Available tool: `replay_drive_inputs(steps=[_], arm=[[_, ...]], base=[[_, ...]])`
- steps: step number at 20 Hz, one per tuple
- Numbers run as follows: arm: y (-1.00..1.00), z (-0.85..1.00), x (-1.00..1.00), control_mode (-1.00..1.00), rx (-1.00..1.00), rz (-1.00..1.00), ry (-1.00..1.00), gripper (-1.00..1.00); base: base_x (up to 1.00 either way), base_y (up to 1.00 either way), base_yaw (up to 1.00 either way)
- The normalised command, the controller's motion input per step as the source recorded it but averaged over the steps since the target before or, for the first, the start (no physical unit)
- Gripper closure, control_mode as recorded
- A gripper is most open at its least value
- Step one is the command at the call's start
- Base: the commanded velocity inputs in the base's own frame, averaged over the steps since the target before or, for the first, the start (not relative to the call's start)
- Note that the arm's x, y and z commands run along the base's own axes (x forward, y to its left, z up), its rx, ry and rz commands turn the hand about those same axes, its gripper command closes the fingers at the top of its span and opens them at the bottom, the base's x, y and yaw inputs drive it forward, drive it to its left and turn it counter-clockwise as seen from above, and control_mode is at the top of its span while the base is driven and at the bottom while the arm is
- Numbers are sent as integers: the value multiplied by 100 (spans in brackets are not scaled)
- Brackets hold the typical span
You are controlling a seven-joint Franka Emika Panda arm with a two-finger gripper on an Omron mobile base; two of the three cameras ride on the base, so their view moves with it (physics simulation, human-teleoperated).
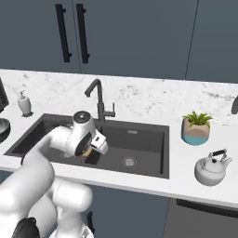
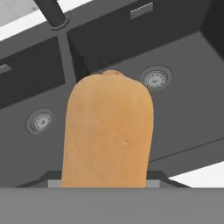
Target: Pick the squash from the sink and place it in the bowl. Then pick the bowl and place it in the microwave. Then close the microwave door and press the start button.
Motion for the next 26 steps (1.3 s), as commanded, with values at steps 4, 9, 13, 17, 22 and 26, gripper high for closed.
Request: replay_drive_inputs(steps=[4,9,13,17,22,26], arm=[[100,65,0,-100,-12,0,0,100],[100,45,0,-100,-12,0,0,100],[100,41,9,-100,-11,0,0,100],[100,48,18,-100,-7,1,0,100],[100,49,20,-100,-3,5,9,100],[100,17,21,-100,-4,7,18,100]], base=[[0,0,0],[0,0,0],[0,0,0],[0,0,0],[0,0,0],[0,0,0]])
